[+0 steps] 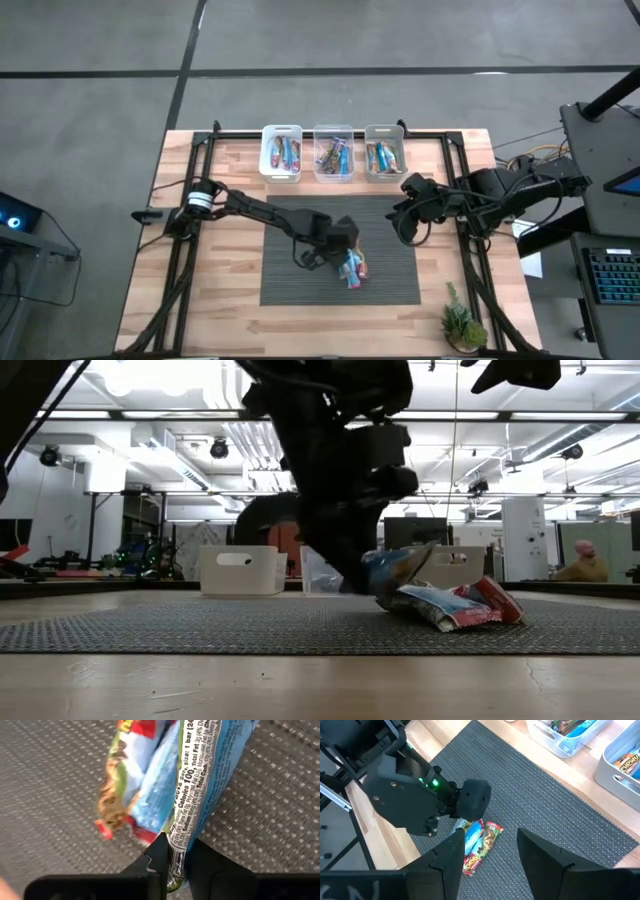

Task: Pick and place Granola Bars by type
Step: Put the yellow granola bar into the white bin

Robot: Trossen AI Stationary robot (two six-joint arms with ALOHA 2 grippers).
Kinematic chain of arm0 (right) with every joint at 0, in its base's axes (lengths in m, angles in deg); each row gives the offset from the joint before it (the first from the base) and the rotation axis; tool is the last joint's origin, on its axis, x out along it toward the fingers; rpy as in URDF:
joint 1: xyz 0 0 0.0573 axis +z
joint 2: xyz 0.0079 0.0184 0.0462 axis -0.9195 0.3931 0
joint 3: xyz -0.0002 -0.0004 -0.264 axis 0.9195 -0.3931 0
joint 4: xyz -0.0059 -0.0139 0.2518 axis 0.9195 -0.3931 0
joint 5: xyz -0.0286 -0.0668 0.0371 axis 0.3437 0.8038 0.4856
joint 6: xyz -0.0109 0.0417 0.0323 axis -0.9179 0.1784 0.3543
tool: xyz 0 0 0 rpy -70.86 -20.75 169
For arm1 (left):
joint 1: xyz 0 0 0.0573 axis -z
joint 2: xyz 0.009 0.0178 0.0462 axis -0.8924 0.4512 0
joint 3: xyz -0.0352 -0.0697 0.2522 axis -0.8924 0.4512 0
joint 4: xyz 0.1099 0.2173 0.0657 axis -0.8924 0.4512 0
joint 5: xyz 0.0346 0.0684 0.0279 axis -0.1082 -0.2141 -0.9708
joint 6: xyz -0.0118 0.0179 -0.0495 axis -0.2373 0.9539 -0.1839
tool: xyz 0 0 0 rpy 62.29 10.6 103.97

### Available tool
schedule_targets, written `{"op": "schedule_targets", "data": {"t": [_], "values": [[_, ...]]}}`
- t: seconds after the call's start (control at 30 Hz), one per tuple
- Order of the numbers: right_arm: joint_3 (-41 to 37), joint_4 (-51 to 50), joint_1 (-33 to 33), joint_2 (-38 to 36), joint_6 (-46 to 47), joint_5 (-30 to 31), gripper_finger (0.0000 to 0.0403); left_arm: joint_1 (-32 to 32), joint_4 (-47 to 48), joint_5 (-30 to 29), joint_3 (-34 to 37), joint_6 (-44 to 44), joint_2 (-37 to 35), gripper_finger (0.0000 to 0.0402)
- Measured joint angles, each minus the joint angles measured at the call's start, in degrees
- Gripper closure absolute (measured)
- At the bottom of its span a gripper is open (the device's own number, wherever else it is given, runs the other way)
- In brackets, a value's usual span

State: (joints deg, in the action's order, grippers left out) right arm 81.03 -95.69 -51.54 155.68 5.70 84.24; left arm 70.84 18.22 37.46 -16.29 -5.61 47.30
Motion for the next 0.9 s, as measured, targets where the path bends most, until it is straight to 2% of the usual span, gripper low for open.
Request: {"op": "schedule_targets", "data": {"t": [0.23,0.47,0.9], "values": [[0.0,0.0,0.0,0.0,-0.6,0.0,0.0232,-0.1,7.1,-3.9,-5.2,-0.8,0.0,0.0371],[0.0,0.0,0.0,-0.1,-1.0,0.0,0.0232,-0.3,14.6,-5.0,-8.9,-4.8,-0.2,0.0372],[0.0,0.0,0.0,-0.1,-2.2,0.0,0.0232,-1.5,24.4,-5.1,-9.3,-10.8,-1.2,0.0372]]}}
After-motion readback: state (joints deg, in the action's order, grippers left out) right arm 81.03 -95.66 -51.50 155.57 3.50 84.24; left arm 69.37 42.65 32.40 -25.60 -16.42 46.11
